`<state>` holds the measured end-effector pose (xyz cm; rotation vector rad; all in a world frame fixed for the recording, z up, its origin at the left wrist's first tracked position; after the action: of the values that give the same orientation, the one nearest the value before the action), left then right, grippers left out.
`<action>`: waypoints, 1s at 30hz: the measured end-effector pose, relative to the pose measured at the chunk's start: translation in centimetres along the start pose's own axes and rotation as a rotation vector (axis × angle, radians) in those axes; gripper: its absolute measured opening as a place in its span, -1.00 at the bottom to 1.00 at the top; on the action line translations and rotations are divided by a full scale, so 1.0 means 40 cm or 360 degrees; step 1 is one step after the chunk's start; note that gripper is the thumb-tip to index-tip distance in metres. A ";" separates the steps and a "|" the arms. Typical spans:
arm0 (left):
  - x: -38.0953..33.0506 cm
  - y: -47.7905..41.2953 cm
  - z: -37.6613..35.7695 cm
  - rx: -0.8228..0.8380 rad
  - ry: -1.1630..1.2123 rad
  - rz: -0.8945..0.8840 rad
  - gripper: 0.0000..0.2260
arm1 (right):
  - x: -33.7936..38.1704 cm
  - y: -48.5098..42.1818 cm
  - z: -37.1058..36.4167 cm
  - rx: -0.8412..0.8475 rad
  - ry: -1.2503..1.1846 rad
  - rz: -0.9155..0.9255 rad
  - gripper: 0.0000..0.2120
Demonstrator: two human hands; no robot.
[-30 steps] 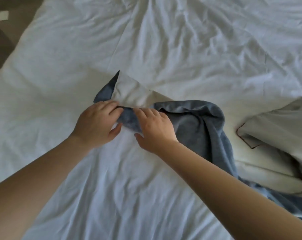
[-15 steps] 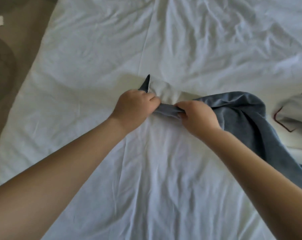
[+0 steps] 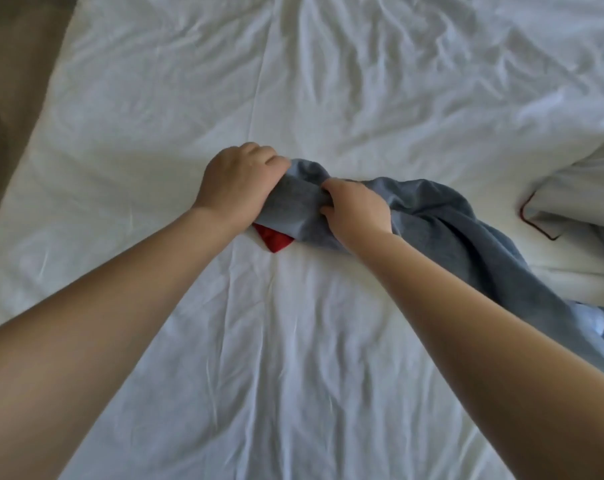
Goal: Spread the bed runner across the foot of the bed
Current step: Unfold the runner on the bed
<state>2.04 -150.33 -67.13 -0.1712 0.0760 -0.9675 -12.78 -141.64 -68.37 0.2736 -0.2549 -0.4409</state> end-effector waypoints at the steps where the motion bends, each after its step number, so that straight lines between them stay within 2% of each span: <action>1: -0.012 0.005 0.006 -0.0140 0.0013 -0.0044 -0.83 | -0.001 0.009 0.000 -0.0133 0.0009 0.0017 -0.76; 4: -0.055 0.053 0.026 -0.0440 -0.0006 -0.0280 -0.88 | -0.003 0.060 0.009 -0.0769 0.0064 0.0291 -0.82; 6: -0.068 0.106 0.021 -0.0402 -0.0001 -0.0373 -0.86 | 0.001 0.099 0.003 -0.0961 0.0020 0.0536 -0.87; 8: -0.058 0.154 0.003 -0.0277 0.0007 -0.0390 -0.87 | 0.000 0.138 -0.025 -0.0822 0.0006 0.0718 -0.87; 11: -0.029 0.177 -0.017 -0.0211 -0.0081 -0.0316 -0.81 | -0.022 0.148 -0.063 -0.0563 0.0176 0.0694 -0.78; 14: -0.015 0.136 -0.039 -0.0234 -0.0207 -0.0245 -0.77 | -0.045 0.102 -0.078 -0.0541 0.0278 0.0606 -0.80; 17: -0.015 0.069 -0.050 -0.0177 -0.0260 -0.0245 -0.81 | -0.056 0.071 -0.078 -0.0499 0.0271 0.0586 -0.85; 19: -0.021 0.031 -0.049 -0.0179 -0.0220 -0.0251 -0.83 | -0.071 0.050 -0.070 -0.0378 0.0086 0.0520 -0.95; 23: -0.033 -0.016 -0.015 -0.0439 -0.0089 -0.0185 -0.81 | -0.124 0.015 0.002 -0.0082 -0.0514 0.0420 -0.78; 26: -0.033 -0.056 0.024 -0.0549 0.0011 -0.0174 -0.82 | -0.161 -0.015 0.085 0.0152 -0.1014 0.0339 -0.80; 28: -0.030 -0.087 0.034 -0.0490 0.0032 -0.0112 -0.80 | -0.191 -0.052 0.118 0.0115 -0.1134 0.0179 -0.85; 30: -0.032 -0.116 0.026 -0.0286 0.0063 0.0001 -0.74 | -0.224 -0.100 0.116 -0.0017 -0.1016 0.0038 -0.86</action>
<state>-2.30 -151.71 -65.29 -0.3170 0.1995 -0.9636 -23.51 -142.03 -66.92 0.1117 -0.8781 -0.4970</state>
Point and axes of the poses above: each hand's wrist, its own y-axis away from the middle knuckle, its own z-axis out of the back of the hand, x = y × z, the point moved 1 cm from there along -y, towards the middle knuckle, and after that the axes turned 4 degrees about -x, right-handed, at the moved point
